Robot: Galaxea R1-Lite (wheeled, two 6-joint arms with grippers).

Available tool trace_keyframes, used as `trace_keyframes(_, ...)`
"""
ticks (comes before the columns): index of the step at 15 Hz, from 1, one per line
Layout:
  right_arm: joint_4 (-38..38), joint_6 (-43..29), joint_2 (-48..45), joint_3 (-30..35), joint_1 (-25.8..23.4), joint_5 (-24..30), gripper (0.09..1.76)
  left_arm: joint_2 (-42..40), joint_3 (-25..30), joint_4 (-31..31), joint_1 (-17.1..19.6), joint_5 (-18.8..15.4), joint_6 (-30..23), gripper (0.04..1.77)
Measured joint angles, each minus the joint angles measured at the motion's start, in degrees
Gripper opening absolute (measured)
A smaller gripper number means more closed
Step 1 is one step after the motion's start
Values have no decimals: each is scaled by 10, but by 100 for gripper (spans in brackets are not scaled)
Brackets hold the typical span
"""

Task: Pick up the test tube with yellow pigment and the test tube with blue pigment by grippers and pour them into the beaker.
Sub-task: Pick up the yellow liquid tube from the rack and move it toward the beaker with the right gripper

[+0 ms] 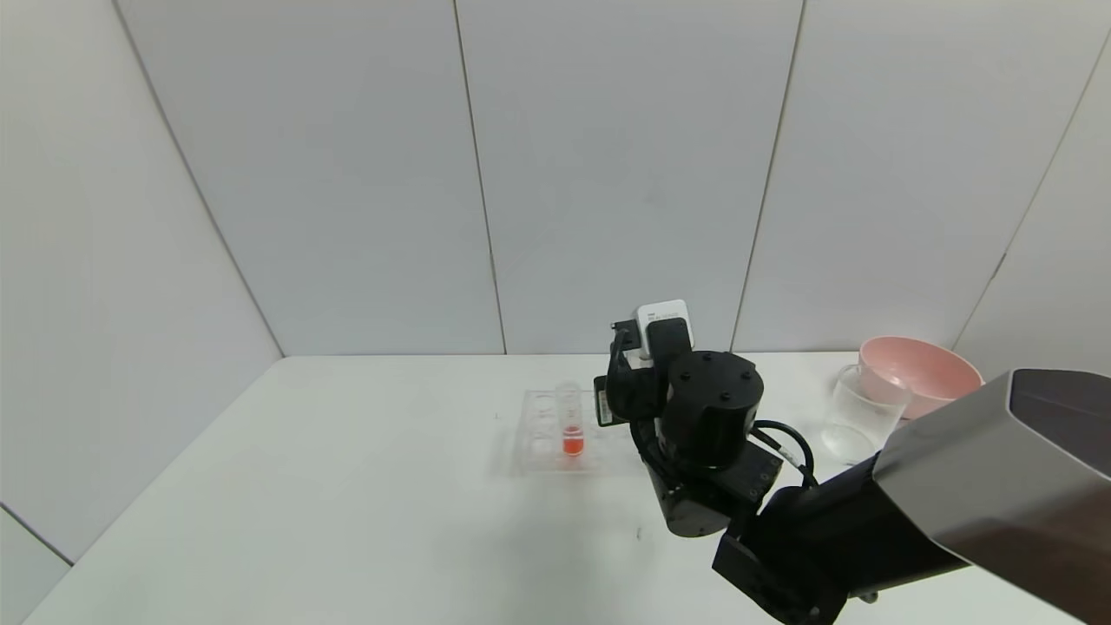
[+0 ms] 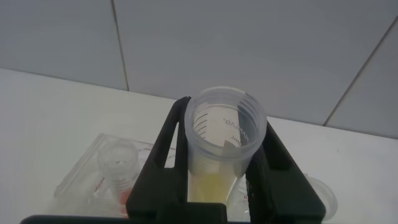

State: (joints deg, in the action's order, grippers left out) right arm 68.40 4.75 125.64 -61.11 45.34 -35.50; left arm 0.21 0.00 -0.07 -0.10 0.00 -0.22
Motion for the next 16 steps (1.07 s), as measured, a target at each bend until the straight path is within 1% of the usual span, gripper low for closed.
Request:
trace_keyframes(2, -4, 1, -23, 31, 1, 39, 58, 0, 0, 0, 0, 0, 0, 176)
trace_keyframes(6, -42, 1, -101, 106, -7, 123, 58, 0, 0, 0, 0, 0, 0, 176)
trace_keyframes(8, -74, 1, -153, 144, -17, 176, 58, 0, 0, 0, 0, 0, 0, 176)
trace_keyframes(10, -132, 2, -212, 179, -42, 251, 58, 0, 0, 0, 0, 0, 0, 176)
trace_keyframes(12, -236, 5, -277, 206, -100, 358, 58, 0, 0, 0, 0, 0, 0, 176)
trace_keyframes(14, -342, 15, -334, 216, -181, 465, 58, 0, 0, 0, 0, 0, 0, 176)
trace_keyframes(16, -417, 38, -375, 210, -265, 570, 58, 0, 0, 0, 0, 0, 0, 176)
